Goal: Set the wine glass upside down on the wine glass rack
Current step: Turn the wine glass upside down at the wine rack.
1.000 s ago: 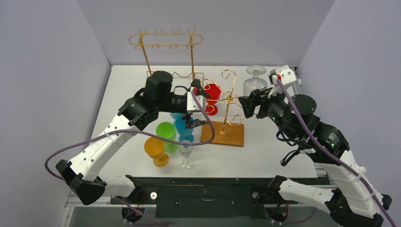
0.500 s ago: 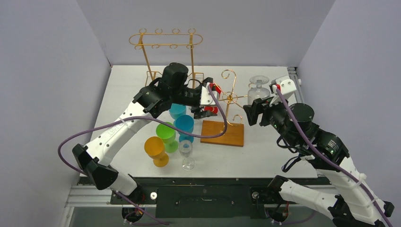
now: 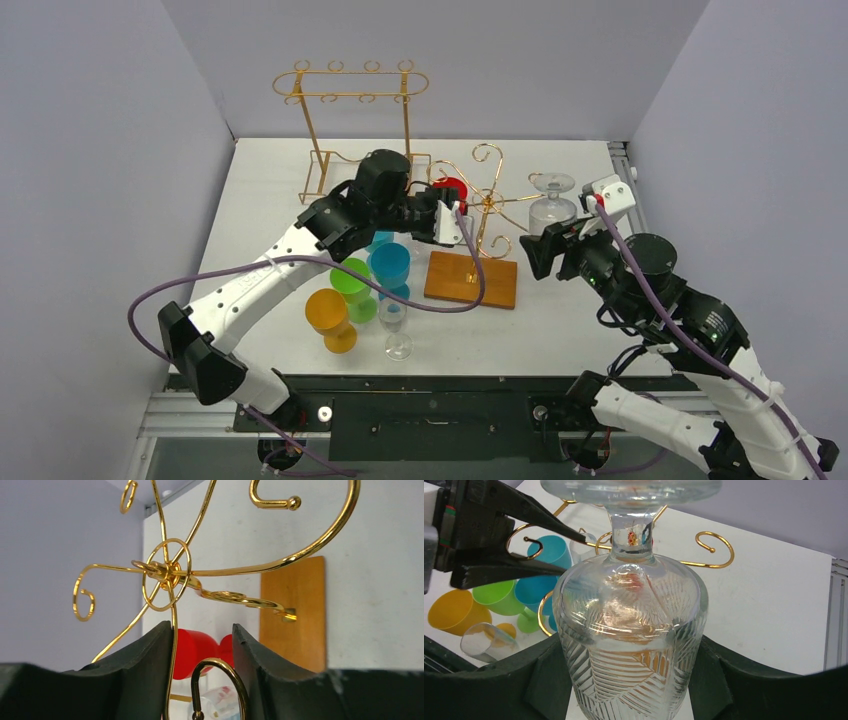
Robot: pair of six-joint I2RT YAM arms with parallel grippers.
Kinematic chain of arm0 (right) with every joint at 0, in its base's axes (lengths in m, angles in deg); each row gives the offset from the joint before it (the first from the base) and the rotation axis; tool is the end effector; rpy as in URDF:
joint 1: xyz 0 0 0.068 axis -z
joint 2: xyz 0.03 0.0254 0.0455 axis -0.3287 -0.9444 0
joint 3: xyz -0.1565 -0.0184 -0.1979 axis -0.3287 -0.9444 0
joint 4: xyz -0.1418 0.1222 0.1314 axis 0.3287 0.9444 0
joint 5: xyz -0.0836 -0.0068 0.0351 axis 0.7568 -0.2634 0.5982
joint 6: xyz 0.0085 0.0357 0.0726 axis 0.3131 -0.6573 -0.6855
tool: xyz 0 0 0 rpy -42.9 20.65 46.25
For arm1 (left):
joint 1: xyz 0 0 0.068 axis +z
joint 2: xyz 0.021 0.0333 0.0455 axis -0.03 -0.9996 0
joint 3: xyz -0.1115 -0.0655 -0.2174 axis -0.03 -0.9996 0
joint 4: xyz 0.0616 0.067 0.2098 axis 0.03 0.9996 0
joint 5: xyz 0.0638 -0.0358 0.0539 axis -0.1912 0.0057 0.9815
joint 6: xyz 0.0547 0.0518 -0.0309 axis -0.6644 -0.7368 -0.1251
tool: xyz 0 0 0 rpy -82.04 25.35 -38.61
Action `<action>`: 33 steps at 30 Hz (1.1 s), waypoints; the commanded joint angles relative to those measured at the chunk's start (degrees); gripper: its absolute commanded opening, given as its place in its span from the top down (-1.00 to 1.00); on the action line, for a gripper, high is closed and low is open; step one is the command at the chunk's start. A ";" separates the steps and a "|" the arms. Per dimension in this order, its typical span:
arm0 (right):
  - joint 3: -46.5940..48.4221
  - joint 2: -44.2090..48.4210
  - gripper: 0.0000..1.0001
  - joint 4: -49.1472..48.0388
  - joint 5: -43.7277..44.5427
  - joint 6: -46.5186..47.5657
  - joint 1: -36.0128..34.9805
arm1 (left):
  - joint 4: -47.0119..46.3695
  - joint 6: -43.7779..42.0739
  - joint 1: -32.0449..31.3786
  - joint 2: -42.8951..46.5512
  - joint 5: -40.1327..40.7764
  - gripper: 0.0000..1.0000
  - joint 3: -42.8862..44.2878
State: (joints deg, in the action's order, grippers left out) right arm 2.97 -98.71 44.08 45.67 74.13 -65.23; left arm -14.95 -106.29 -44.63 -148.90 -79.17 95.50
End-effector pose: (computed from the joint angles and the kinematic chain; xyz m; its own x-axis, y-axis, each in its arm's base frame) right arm 0.1049 0.0831 0.4115 -0.2472 -0.0119 -0.9689 -0.4922 0.8629 0.1150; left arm 0.1990 -0.2598 0.3713 0.5140 0.4255 -0.7448 0.8411 -0.0795 0.5350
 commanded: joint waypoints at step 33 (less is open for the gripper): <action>-21.65 7.18 1.00 -13.44 -10.63 1.85 0.26 | -12.34 -3.23 -2.36 12.39 6.49 -0.35 -12.93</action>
State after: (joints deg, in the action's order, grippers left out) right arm -17.58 -92.43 41.77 32.95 75.00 -65.23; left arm -27.11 -111.62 -46.62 -138.17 -73.38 81.73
